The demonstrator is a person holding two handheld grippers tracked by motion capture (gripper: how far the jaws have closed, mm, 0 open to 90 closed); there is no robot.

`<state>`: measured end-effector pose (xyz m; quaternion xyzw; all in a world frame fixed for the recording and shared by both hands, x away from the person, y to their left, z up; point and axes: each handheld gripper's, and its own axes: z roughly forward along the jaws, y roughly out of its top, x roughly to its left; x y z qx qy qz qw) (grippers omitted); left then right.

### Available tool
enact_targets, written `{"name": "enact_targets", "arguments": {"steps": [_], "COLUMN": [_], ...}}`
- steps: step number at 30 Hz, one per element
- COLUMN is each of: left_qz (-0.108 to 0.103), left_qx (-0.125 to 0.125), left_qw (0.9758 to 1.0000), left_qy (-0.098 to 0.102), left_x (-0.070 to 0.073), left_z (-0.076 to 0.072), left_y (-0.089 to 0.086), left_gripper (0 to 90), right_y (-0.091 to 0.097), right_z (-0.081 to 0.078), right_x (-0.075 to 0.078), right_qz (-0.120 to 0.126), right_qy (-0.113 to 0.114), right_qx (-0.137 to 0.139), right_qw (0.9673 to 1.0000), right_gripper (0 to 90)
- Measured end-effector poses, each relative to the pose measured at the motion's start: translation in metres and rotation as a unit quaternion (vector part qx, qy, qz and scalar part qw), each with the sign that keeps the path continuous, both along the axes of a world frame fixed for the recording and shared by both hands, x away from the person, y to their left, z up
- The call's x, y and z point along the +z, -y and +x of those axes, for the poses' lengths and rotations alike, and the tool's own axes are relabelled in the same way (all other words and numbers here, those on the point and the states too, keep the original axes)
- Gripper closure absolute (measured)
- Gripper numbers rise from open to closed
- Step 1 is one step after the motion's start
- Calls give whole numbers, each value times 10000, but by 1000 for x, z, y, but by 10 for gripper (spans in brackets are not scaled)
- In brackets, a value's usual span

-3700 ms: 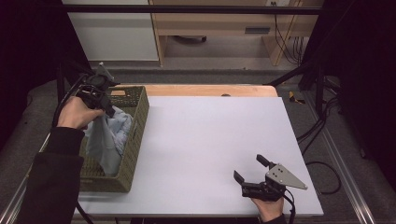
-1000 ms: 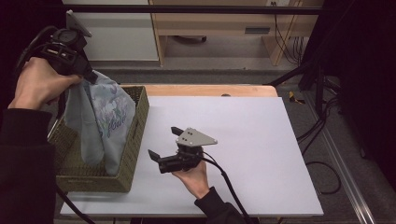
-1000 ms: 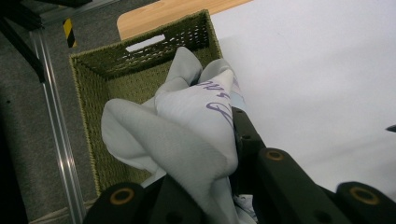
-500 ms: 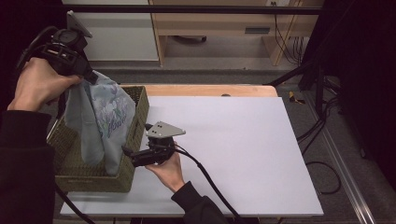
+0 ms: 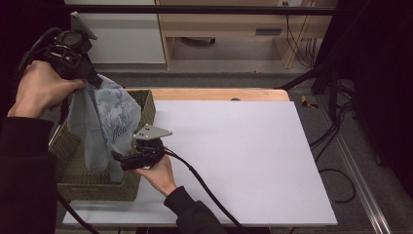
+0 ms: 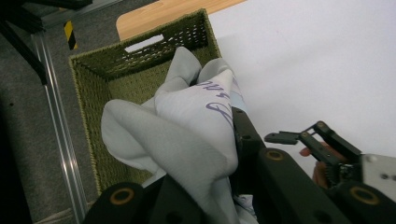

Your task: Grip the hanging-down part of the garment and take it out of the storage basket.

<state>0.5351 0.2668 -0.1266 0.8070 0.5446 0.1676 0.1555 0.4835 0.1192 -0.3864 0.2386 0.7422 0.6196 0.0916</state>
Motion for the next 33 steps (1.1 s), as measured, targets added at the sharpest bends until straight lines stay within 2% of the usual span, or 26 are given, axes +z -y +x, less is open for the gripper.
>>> {"name": "enact_targets", "arguments": {"steps": [3, 5, 6, 10, 11, 14, 15, 16, 17, 18, 19, 20, 21, 23, 25, 26, 33], "left_qz": [2, 10, -27, -37, -14, -42, -42, -37, -34, -36, -36, -14, -14, 13, 7, -29, -3], "left_qx": [4, 4, 32, 30, 10, 2, 2, -1, -9, -7, -7, -15, -15, -53, -47, -25, -4], "left_qw": [10000, 10000, 10000, 10000, 10000, 10000, 10000, 10000, 10000, 10000, 10000, 10000, 10000, 10000, 10000, 10000, 10000], "left_qy": [7, 9, 1, 13, 21, 23, 23, 30, 15, 20, 20, 21, 21, 25, 28, 16, 50], "left_x": [0, 1, 1, 1, 1, 1, 1, 1, 2, 1, 1, 1, 1, 1, 1, 1, 1], "left_z": [-1, -2, -3, -3, -3, -4, -4, -4, -4, -4, -4, -4, -4, -3, -3, -4, -4], "left_y": [-1, -2, -1, -3, -3, 0, 0, 0, 1, 2, 2, 3, 3, 3, 3, 3, 0], "left_gripper": [838, 839, 838, 839, 838, 839, 839, 839, 839, 839, 838, 839, 839, 839, 839, 839, 839], "right_y": [-5, -8, -10, -15, -17, -18, -18, -18, -18, -18, -18, -17, -17, -16, -14, -13, -5], "right_z": [4, 6, 7, 9, 10, 10, 10, 11, 11, 12, 12, 12, 12, 12, 13, 13, 12], "right_x": [-3, -5, -6, -9, -10, -10, -10, -11, -11, -12, -12, -12, -12, -11, -10, -9, -7], "right_qz": [-52, -54, -49, -160, -182, -194, -194, -242, -242, -282, -282, -327, -327, -338, -366, -358, -382], "right_qy": [55, -31, -169, -180, -201, -227, -227, -186, -186, -173, -173, -156, -156, -206, -163, -217, -229], "right_qx": [-10, 10, 5, 43, 59, 42, 42, 22, 22, 16, 16, 14, 14, -10, -15, -12, -36], "right_qw": [10000, 10000, 9998, 9997, 9996, 9995, 9995, 9995, 9995, 9995, 9995, 9993, 9993, 9992, 9992, 9991, 9990], "right_gripper": [97, 137, 146, 216, 290, 429, 429, 549, 549, 670, 670, 769, 769, 858, 878, 881, 893]}}
